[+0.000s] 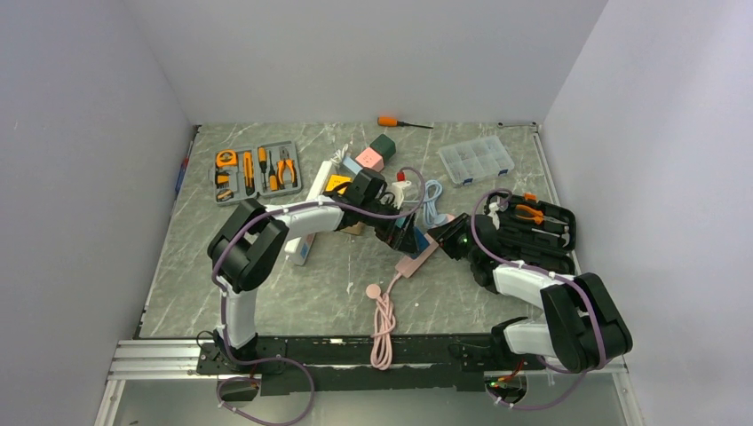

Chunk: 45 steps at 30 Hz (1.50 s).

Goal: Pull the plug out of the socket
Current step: Remove the plug from the socket.

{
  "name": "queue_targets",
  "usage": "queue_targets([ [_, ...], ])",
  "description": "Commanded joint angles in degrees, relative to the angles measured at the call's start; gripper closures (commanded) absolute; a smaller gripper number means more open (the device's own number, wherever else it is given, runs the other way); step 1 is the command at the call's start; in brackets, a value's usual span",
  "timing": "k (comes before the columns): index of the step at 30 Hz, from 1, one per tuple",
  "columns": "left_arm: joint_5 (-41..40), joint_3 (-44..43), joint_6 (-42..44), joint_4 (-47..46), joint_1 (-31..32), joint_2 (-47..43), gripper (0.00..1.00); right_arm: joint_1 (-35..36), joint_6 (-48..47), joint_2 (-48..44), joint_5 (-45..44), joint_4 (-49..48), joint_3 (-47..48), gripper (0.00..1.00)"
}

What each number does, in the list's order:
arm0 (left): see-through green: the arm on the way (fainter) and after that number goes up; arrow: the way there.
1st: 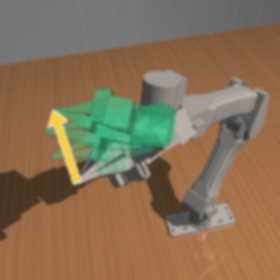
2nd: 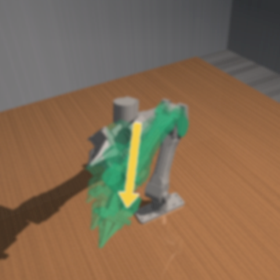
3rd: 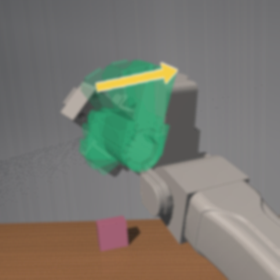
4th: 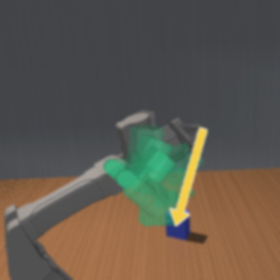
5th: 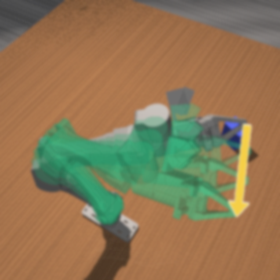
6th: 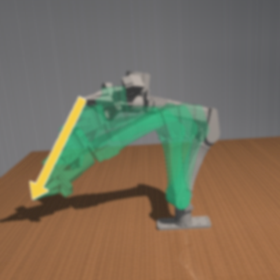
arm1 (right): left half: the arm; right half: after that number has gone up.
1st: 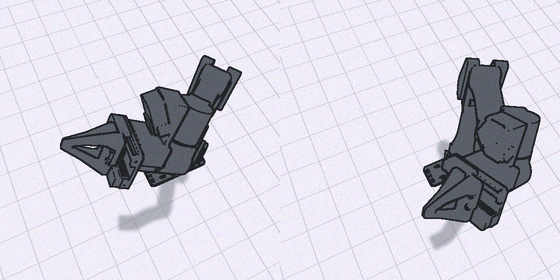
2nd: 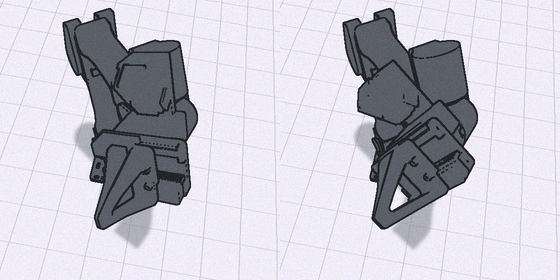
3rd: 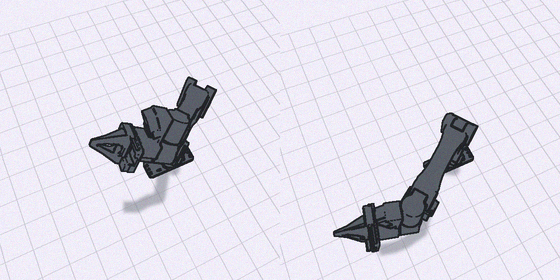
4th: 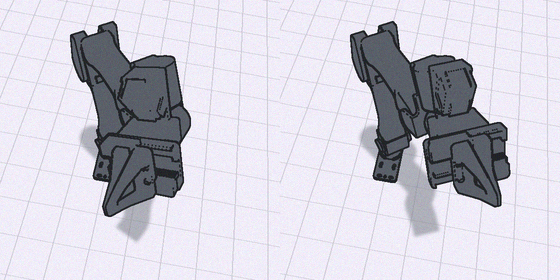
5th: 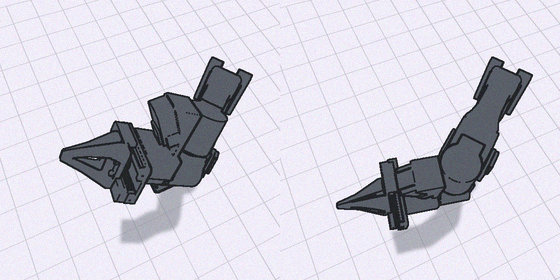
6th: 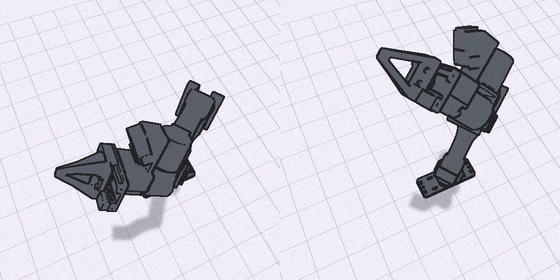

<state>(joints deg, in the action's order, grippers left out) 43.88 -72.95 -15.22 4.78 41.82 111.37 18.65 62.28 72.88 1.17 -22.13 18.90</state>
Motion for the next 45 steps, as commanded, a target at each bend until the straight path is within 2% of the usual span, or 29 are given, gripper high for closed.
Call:
queue_targets([
  [1,0.1,-0.6,1.4,-4.1,0.9,-0.4,0.01,0.4,2.3,-1.2,5.5,-5.0,3.7,1.00],
  [3,-0.4,-0.9,2.7,-3.6,1.3,-0.4,0.02,0.4,2.0,-0.9,5.7,-4.8,4.1,1.00],
  [4,-0.4,-1.1,3.1,-3.5,1.5,-0.4,0.06,0.4,1.9,-0.7,5.8,-4.8,4.3,1.00],
  [7,-0.3,-2.1,4.6,-2.1,1.9,0.1,0.26,0.4,1.8,-0.1,6.0,-5.0,4.1,1.00],
  [12,-1.5,-4.0,8.1,2.1,2.1,1.1,0.70,0.4,0.3,-0.7,5.8,-3.8,4.0,1.00],
  [13,-1.4,-4.7,8.9,2.9,2.0,1.2,0.89,0.4,-0.4,-1.1,5.5,-3.2,4.2,1.00],
  [14,-1.4,-6.1,9.5,4.6,1.7,1.8,1.00,0.4,-1.3,-1.3,5.1,-2.3,4.3,1.00],
  [24,2.3,-15.4,10.3,14.3,-5.1,-2.8,1.00,0.4,-4.9,-2.3,1.0,0.5,-0.9,1.00],
  [34,3.7,-11.1,12.3,17.3,-12.1,-10.1,1.00,0.2,-6.4,0.7,-0.9,-1.3,-4.2,1.00],
  [42,-1.9,-10.9,17.2,20.0,-11.9,-9.5,1.00,0.2,-8.7,-0.6,-2.7,3.3,-3.0,1.00],
  [45,-3.9,-10.1,17.9,19.1,-9.4,-8.7,1.00,0.3,-8.6,-0.5,-3.3,5.9,-1.9,1.00],
])
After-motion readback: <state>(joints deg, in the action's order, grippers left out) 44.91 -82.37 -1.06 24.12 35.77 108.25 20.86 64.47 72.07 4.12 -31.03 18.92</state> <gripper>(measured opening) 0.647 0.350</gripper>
